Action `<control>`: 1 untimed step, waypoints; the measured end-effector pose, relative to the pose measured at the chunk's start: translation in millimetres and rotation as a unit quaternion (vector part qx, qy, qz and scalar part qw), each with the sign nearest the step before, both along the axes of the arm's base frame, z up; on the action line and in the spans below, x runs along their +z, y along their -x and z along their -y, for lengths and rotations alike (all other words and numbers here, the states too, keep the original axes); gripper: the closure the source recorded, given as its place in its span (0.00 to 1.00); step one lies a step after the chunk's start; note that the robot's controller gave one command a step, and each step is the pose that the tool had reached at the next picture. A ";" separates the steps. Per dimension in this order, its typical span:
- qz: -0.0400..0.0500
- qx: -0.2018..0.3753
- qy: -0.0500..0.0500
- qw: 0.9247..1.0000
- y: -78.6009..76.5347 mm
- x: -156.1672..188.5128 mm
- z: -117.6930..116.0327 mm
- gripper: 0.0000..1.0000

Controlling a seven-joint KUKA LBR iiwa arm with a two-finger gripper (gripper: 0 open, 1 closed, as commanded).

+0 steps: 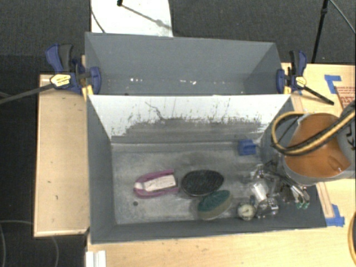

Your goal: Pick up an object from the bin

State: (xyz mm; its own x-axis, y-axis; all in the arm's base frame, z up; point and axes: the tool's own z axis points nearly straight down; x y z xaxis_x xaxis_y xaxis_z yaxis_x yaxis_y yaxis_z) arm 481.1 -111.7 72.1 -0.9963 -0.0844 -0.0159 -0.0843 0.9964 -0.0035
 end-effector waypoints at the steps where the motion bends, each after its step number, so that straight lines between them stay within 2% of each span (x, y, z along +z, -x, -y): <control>1: -0.005 -0.073 -0.004 0.997 1.6 28.9 -123.6 0.00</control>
Offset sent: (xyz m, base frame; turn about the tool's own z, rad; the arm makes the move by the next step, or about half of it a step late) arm -0.0027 0.1187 0.0279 0.1537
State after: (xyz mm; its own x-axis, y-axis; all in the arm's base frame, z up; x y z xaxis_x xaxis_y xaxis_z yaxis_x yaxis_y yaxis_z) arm 479.5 12.0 101.0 -0.9980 0.0626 -0.0052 0.0626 0.9980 0.0041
